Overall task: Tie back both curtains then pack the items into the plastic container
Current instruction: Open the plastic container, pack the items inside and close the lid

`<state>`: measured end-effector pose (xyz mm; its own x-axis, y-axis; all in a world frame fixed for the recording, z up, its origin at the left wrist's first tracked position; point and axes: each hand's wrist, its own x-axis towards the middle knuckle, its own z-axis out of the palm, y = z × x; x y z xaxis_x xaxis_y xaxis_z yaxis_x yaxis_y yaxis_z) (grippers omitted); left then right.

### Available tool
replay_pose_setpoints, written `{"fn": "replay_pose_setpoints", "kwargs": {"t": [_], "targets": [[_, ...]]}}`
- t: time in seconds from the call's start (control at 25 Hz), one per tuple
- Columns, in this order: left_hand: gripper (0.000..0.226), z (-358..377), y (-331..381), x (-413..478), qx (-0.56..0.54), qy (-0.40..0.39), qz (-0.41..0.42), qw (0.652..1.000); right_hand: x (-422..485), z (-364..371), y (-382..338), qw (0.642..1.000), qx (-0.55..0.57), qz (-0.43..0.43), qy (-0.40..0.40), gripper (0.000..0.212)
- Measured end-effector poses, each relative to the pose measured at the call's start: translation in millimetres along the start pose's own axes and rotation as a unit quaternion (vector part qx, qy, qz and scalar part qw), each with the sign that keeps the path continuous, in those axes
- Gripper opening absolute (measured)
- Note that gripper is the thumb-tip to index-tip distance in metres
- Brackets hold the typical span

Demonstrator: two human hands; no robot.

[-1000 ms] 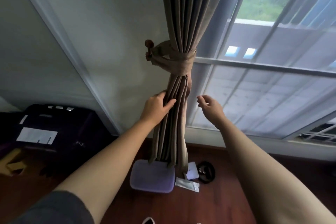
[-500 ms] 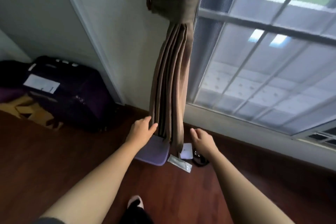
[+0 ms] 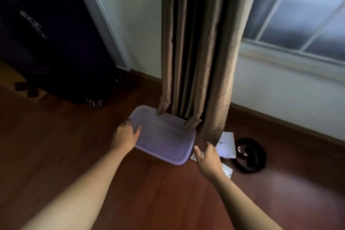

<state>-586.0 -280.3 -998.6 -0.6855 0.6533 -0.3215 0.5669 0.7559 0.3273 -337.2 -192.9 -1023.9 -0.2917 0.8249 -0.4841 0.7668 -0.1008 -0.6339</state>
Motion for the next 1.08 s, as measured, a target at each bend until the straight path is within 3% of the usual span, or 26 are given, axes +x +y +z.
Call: {"fn": "replay_pose_setpoints", "kwargs": {"t": [0.2,0.36,0.56,0.84,0.96,1.08], "targets": [[0.066,102,-81,96,-0.029,0.048,-0.078,0.995,95,84,54,0.999,-0.025,-0.028,0.039,0.063],[0.062,143,-109,135,-0.086,0.068,-0.126,0.986,137,120,71,0.999,-0.041,-0.027,0.024,0.061],[0.05,146,-124,133,-0.083,0.07,-0.08,0.991,131,130,72,0.999,-0.026,-0.019,-0.006,0.055],[0.037,122,-164,59,-0.045,0.041,-0.076,0.995,43,145,92,0.996,0.021,-0.006,-0.089,0.076],[0.03,130,-148,16,-0.054,0.05,-0.028,0.997,18,111,123,0.996,0.028,0.0,-0.085,0.074],[0.036,154,-108,-14,-0.054,0.012,0.057,0.997,3,55,170,0.999,-0.019,0.018,-0.027,0.073]]}}
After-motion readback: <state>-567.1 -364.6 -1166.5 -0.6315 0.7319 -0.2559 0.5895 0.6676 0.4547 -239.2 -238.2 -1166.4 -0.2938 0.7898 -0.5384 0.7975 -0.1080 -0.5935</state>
